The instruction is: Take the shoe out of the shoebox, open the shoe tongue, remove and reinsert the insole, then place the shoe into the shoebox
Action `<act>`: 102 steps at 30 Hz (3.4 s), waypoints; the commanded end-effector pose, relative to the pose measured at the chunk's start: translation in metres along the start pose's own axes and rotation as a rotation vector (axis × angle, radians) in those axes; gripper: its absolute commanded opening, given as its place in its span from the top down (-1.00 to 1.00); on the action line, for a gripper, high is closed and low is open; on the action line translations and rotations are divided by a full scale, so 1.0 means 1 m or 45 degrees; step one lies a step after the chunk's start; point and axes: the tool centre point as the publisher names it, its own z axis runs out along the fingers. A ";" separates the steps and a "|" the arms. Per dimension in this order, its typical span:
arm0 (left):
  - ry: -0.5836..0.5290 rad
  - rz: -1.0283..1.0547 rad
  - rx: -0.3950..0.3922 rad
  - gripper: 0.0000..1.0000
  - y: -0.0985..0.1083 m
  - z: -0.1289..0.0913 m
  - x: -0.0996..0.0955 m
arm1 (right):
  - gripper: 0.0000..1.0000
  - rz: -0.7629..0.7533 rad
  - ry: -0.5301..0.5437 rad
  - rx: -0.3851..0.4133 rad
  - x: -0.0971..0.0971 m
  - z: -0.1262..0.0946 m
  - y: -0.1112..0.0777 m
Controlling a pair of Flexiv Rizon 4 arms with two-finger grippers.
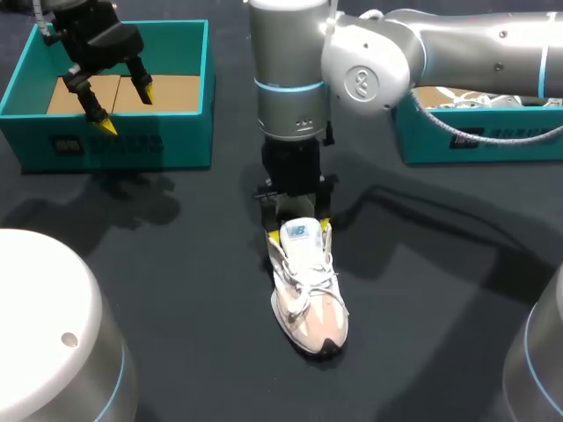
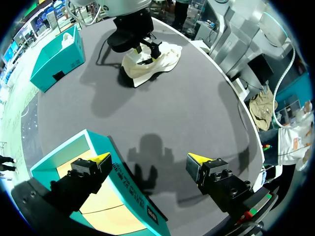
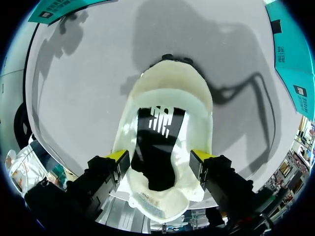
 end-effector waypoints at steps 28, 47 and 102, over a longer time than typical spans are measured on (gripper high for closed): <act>-0.001 0.000 -0.003 -1.00 0.000 0.000 0.001 | -0.62 0.046 -0.040 -0.045 0.003 -0.004 -0.011; -0.001 0.000 -0.003 -1.00 0.000 0.000 0.001 | -0.70 0.075 -0.062 -0.084 0.004 -0.007 -0.018; -0.001 0.000 -0.003 -1.00 0.000 0.000 0.001 | 0.01 0.287 -0.084 -0.181 0.017 -0.014 -0.077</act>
